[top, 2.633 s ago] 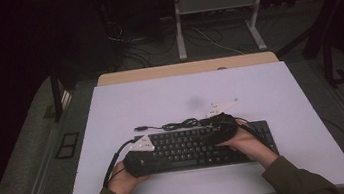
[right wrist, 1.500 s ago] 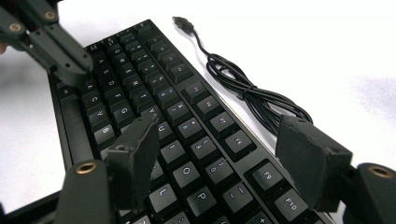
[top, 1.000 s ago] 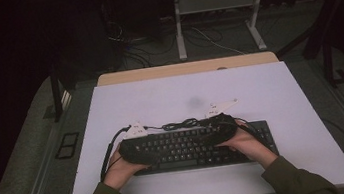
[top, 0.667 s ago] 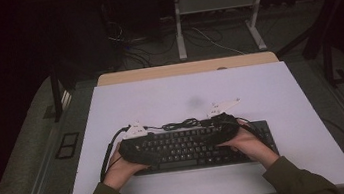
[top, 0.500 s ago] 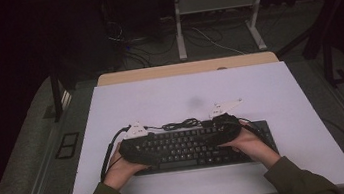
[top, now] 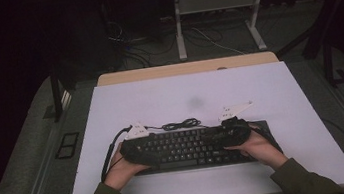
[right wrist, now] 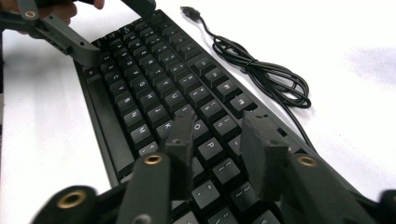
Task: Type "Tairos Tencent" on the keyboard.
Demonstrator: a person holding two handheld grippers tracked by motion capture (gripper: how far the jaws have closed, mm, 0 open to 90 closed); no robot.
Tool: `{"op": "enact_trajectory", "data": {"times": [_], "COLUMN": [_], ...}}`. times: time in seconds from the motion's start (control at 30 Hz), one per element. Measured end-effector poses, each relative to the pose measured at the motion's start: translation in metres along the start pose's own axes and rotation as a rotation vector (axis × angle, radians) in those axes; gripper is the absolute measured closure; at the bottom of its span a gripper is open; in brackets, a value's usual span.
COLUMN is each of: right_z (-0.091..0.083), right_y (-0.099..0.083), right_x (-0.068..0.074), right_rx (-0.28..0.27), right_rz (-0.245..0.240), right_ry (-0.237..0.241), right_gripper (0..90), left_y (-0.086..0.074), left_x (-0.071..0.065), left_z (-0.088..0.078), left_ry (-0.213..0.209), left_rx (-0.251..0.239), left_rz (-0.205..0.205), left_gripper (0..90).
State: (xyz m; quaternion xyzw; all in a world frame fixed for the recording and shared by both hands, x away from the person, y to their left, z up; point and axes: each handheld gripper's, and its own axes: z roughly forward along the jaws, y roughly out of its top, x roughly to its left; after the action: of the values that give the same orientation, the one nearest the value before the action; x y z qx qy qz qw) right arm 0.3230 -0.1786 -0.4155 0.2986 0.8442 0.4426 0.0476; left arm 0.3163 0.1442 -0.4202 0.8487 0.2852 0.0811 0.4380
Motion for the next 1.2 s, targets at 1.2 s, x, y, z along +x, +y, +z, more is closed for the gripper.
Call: {"op": "enact_trajectory", "data": {"times": [1.2], "right_z": [-0.022], "right_y": [-0.038], "right_x": [-0.002], "right_rx": [0.094], "right_rz": [-0.019], "right_ry": [0.043], "right_gripper": [88.5], "left_y": [0.0], "left_x": [0.002], "left_z": [-0.001], "left_ry": [0.009], "left_rx": [-0.003], "left_rz": [0.001], "left_gripper": [14.2]}}
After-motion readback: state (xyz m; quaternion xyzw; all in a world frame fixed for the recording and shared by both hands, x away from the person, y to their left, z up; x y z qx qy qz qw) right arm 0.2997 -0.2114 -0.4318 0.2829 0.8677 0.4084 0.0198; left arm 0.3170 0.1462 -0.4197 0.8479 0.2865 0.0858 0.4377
